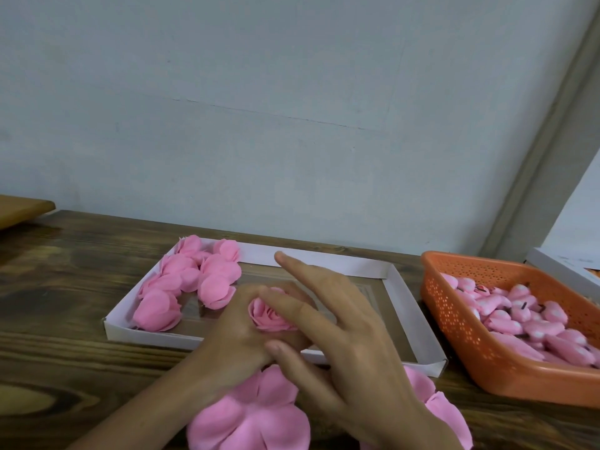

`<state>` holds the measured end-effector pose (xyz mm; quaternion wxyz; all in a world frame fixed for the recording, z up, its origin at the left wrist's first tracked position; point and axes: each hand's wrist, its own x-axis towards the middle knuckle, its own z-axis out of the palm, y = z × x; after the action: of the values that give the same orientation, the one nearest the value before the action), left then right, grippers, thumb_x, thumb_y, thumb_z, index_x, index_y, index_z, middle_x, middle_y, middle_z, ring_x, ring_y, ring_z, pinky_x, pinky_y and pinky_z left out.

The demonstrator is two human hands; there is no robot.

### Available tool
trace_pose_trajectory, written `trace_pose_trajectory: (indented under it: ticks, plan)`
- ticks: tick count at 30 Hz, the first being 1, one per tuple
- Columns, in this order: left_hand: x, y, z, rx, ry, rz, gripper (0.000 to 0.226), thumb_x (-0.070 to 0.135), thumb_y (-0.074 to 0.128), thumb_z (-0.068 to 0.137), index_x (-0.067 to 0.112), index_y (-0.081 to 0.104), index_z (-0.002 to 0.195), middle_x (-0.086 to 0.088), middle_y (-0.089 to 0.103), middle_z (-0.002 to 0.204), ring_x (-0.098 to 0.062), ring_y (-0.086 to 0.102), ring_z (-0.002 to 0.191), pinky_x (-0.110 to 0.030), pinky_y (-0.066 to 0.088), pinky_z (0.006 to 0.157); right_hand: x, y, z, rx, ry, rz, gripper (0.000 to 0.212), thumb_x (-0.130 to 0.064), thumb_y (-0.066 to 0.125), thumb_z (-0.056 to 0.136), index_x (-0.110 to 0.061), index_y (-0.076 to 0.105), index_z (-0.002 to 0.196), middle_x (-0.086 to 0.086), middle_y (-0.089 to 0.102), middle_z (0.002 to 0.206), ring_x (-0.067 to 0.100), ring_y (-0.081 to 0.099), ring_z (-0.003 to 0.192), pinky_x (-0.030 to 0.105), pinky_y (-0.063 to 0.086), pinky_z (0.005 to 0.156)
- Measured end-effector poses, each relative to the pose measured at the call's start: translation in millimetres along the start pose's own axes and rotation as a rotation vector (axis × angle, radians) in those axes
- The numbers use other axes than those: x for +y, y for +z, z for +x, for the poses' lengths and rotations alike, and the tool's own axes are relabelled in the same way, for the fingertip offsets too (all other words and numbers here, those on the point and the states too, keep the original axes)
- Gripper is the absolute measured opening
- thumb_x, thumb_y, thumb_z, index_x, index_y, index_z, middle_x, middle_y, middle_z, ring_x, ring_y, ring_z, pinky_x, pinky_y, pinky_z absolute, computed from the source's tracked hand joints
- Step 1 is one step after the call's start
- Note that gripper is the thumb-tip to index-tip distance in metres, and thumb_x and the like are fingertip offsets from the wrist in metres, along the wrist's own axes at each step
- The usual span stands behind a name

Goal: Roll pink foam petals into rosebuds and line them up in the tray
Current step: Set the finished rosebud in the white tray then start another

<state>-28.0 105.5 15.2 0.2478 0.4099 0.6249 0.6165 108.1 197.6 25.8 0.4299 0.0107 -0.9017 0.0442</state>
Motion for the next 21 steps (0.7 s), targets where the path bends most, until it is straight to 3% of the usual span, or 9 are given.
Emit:
trace_pose_trajectory:
  ticks: [1, 2, 5, 10, 12, 14, 16, 21]
  plan:
    - [-1.4, 1.4, 1.2, 0.016, -0.031, -0.024, 0.066, -0.019, 0.077, 0.074, 0.034, 0.045, 0.099, 0.051, 0.056, 0.067, 0.028, 0.057, 0.073, 0.001, 0.046, 0.066, 0.3, -0.2, 0.2, 0.007, 0.002, 0.008, 0.039, -0.037, 0.060, 0.102, -0.020, 0.065, 0.137, -0.001, 0.043, 0.161, 0.018, 0.054, 0.134, 0.037, 0.046, 0.104]
    - [-1.8, 2.9, 0.4, 0.009, -0.038, -0.030, 0.069, -0.022, 0.073, 0.076, 0.037, 0.044, 0.096, 0.055, 0.053, 0.067, 0.029, 0.056, 0.072, 0.001, 0.045, 0.065, 0.0, -0.2, 0.3, 0.013, 0.007, 0.015, 0.040, -0.038, 0.059, 0.102, -0.020, 0.064, 0.138, -0.001, 0.043, 0.161, 0.019, 0.054, 0.134, 0.037, 0.046, 0.104]
    - [-6.4, -0.1, 1.8, 0.068, 0.045, 0.066, 0.068, -0.023, 0.073, 0.077, 0.036, 0.042, 0.090, 0.051, 0.055, 0.065, 0.025, 0.058, 0.067, -0.001, 0.046, 0.063, -1.7, 1.6, -0.5, -0.027, 0.006, 0.004, 0.041, -0.041, 0.054, 0.104, -0.021, 0.066, 0.138, -0.001, 0.040, 0.163, 0.019, 0.053, 0.133, 0.037, 0.047, 0.102]
    - [-1.6, -1.1, -2.4, -0.025, 0.055, 0.076, 0.065, -0.023, 0.071, 0.077, 0.036, 0.044, 0.087, 0.051, 0.054, 0.062, 0.025, 0.058, 0.068, -0.002, 0.046, 0.063, -1.8, 0.1, -0.5, -0.072, 0.011, -0.032, 0.041, -0.044, 0.051, 0.105, -0.023, 0.066, 0.137, -0.001, 0.037, 0.165, 0.020, 0.057, 0.123, 0.037, 0.048, 0.097]
    - [1.2, -2.7, -1.2, -0.072, 0.132, 0.095, 0.061, -0.015, 0.075, 0.073, 0.043, 0.057, 0.081, 0.038, 0.063, 0.062, 0.015, 0.063, 0.064, -0.005, 0.047, 0.058, -1.3, -2.0, 0.2, -0.075, 0.014, -0.034, 0.043, -0.046, 0.052, 0.104, -0.026, 0.063, 0.140, -0.002, 0.035, 0.166, 0.021, 0.057, 0.126, 0.038, 0.047, 0.099]
    - [9.7, -2.5, 1.5, -0.179, 0.250, 0.094, 0.035, -0.006, 0.072, 0.067, 0.029, 0.067, 0.067, 0.007, 0.066, 0.060, -0.004, 0.061, 0.057, -0.016, 0.045, 0.054, -2.2, -2.8, 0.2, -0.078, 0.005, -0.015, 0.041, -0.046, 0.052, 0.104, -0.025, 0.066, 0.137, -0.002, 0.036, 0.165, 0.022, 0.056, 0.128, 0.039, 0.047, 0.100]
    - [14.1, -1.8, 2.8, -0.221, 0.286, 0.041, 0.029, -0.006, 0.069, 0.070, 0.021, 0.063, 0.063, -0.003, 0.060, 0.062, -0.013, 0.058, 0.061, -0.030, 0.044, 0.055, -3.5, -2.6, 0.0, -0.085, -0.002, -0.006, 0.040, -0.046, 0.051, 0.105, -0.024, 0.068, 0.134, -0.001, 0.036, 0.165, 0.021, 0.055, 0.128, 0.039, 0.047, 0.099]
    - [6.6, -2.3, 1.9, -0.157, 0.242, 0.055, 0.035, -0.007, 0.070, 0.069, 0.025, 0.057, 0.066, 0.008, 0.062, 0.055, -0.001, 0.059, 0.055, -0.014, 0.045, 0.053, -3.9, -4.2, 0.7, -0.083, 0.002, 0.008, 0.039, -0.046, 0.052, 0.105, -0.025, 0.069, 0.133, -0.001, 0.037, 0.165, 0.020, 0.055, 0.127, 0.037, 0.046, 0.101]
